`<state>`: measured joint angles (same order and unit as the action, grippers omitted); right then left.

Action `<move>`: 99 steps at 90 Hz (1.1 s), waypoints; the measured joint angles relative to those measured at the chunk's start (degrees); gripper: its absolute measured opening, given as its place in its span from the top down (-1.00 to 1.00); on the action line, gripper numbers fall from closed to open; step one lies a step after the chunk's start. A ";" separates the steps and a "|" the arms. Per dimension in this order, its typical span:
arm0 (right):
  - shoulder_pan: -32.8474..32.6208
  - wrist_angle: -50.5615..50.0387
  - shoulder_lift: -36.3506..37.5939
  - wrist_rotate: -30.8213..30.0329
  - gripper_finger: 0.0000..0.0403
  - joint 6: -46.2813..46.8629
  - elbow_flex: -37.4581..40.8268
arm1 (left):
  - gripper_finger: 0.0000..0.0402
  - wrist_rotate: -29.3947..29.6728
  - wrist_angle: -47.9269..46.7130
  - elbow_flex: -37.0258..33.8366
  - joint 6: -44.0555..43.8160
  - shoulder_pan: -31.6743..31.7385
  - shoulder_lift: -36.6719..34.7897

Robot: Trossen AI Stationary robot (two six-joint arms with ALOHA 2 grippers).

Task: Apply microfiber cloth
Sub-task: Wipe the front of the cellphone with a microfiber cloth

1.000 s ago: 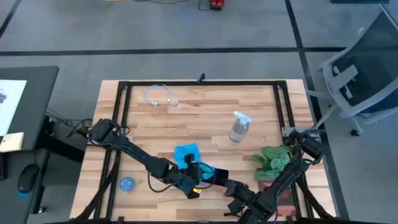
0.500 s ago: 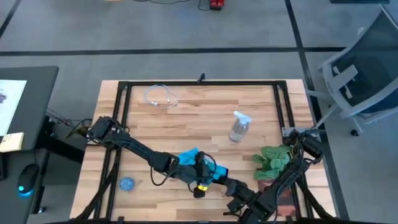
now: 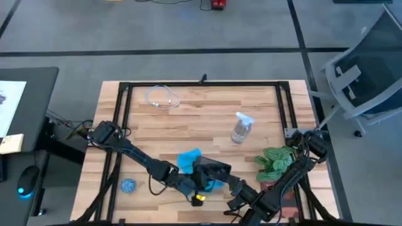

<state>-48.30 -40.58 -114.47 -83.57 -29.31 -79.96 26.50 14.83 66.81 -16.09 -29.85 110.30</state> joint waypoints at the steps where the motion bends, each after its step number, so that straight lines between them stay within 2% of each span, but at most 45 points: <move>1: 0.03 -0.07 0.03 0.07 0.90 -0.04 -0.04 | 1.00 -0.18 0.27 -0.01 0.32 0.07 0.05; 7: 0.02 -0.54 -0.14 -0.08 0.90 0.22 -0.06 | 1.00 -0.76 0.35 -0.03 1.77 -0.02 0.02; 14: -0.02 -2.49 -0.19 -0.17 0.90 2.94 -0.03 | 1.00 -0.51 -4.96 -0.02 1.58 -0.37 -1.38; 21: -0.69 -5.21 0.01 0.33 0.90 5.25 -0.04 | 1.00 3.04 -12.98 0.04 -1.18 -1.26 -2.26; 30: -0.93 -7.38 -0.32 4.85 0.90 7.49 0.23 | 1.00 7.55 -22.56 0.17 -4.49 -2.31 -2.35; 45: -1.02 -9.05 -0.05 5.21 0.90 10.69 0.18 | 1.00 11.45 -35.31 0.15 -11.04 -3.43 -2.38; 71: -1.13 -9.62 -0.16 4.93 0.90 11.04 0.21 | 1.00 13.31 -33.23 0.26 -8.42 -5.72 -2.66; 87: -1.13 -10.01 -0.16 4.82 0.90 12.79 0.19 | 1.00 14.08 -40.03 2.20 -9.31 -7.73 -4.98; 99: -1.10 -10.01 -0.16 5.85 0.90 14.80 0.19 | 1.00 17.29 -43.90 2.44 -11.95 -8.47 -5.68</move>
<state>-49.41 -50.59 -114.63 -77.71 -14.51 -79.77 43.79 -29.07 69.25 -28.05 -38.33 104.62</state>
